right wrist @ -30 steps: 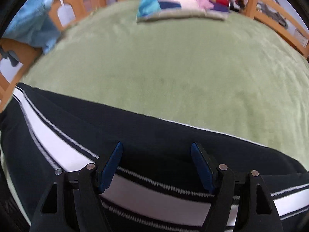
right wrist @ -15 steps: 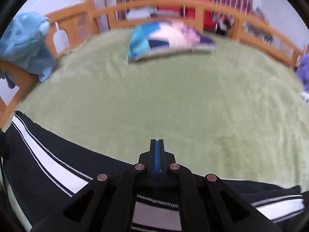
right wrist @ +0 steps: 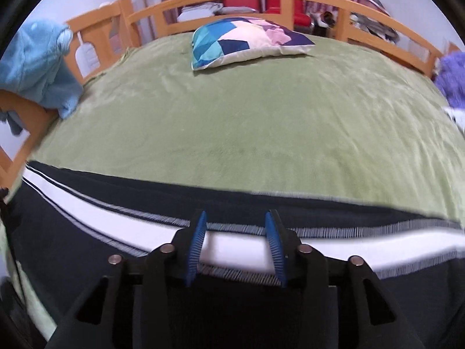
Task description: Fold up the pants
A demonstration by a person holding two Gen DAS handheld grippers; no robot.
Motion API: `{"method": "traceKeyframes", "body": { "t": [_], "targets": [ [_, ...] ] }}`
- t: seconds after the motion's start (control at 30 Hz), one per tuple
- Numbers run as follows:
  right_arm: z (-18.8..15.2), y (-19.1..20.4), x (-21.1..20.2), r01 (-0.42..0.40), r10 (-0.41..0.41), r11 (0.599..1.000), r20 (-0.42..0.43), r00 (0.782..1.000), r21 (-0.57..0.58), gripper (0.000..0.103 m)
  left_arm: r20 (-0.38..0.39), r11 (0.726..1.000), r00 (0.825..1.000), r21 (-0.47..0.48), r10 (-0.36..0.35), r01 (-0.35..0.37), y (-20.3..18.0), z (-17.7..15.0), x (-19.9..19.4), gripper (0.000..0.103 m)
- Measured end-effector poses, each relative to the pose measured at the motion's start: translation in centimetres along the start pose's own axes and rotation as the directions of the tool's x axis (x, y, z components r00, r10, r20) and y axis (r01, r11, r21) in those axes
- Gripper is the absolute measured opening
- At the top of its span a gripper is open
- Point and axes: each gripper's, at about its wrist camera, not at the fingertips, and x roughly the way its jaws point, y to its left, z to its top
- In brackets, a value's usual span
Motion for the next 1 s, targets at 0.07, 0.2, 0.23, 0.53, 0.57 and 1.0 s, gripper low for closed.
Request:
{"method": "traceKeyframes", "body": {
  "t": [0.07, 0.2, 0.23, 0.53, 0.57, 1.0],
  "targets": [
    [-1.3, 0.8, -1.1, 0.001, -0.001, 1.000, 0.013, 1.000, 0.013, 0.043, -0.009, 1.000, 1.000, -0.011, -0.006, 0.005, 1.1, -0.7, -0.2, 0.060],
    [-3.5, 2.4, -1.9, -0.012, 0.012, 0.998, 0.011, 1.000, 0.060, 0.043, -0.012, 0.998, 1.000, -0.057, -0.027, 0.026, 3.3, -2.2, -1.2, 0.060],
    [-4.1, 2.6, -1.9, -0.017, 0.017, 0.997, 0.004, 1.000, 0.078, 0.043, -0.021, 0.996, 0.998, -0.079, -0.053, 0.051, 3.8, -2.8, -1.3, 0.060],
    [-7.2, 3.3, -1.9, -0.054, 0.063, 0.972, -0.030, 0.998, 0.227, 0.044, -0.031, 0.969, 0.983, -0.178, -0.179, 0.171, 5.3, -6.4, -0.9, 0.060],
    [-7.4, 3.5, -2.1, -0.052, 0.060, 0.973, -0.031, 0.998, 0.226, 0.044, -0.024, 0.969, 0.985, -0.187, -0.169, 0.162, 5.4, -6.2, -0.7, 0.060],
    [-10.0, 3.6, -5.4, -0.005, 0.013, 0.959, -0.025, 1.000, 0.284, 0.044, 0.034, 0.925, 0.969, -0.290, -0.244, 0.244, 8.8, -3.1, 0.6, 0.014]
  ]
}}
